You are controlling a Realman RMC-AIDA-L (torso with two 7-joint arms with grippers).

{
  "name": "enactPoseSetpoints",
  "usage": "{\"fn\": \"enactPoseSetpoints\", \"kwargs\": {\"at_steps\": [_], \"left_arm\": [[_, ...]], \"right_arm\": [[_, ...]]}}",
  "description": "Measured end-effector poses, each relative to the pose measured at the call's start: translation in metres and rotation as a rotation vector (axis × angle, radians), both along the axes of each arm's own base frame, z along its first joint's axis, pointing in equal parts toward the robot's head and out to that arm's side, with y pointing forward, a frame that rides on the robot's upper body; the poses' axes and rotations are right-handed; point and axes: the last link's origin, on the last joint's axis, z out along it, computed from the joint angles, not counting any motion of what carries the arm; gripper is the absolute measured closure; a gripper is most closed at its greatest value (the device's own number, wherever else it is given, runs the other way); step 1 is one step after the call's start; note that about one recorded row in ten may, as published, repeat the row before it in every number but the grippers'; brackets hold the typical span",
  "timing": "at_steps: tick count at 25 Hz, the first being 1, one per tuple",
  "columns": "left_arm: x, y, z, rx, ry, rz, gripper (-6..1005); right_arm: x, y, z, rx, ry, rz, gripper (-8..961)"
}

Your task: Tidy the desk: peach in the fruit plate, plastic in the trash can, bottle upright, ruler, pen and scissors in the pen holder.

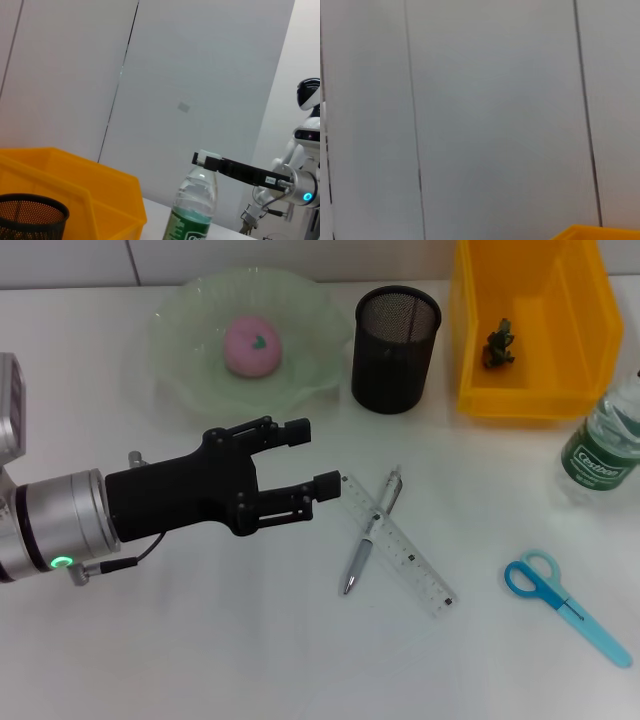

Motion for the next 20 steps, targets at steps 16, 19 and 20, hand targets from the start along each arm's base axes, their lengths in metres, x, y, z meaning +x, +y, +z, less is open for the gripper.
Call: {"fn": "enactPoseSetpoints", "kwargs": {"at_steps": [16, 19, 20], "left_arm": [[-0.003, -0.005, -0.002, -0.002, -0.009, 0.003, 244], [-0.003, -0.005, -0.002, 0.001, -0.014, 0.001, 244], [-0.003, -0.005, -0.002, 0.001, -0.014, 0.001, 244]], "right_arm": [[-0.011, 0.031, -0.018, -0.028, 0.020, -0.031, 485], [-0.012, 0.031, -0.018, -0.030, 0.020, -0.026, 481], [-0.012, 0.031, -0.018, -0.030, 0.021, -0.024, 480]]}}
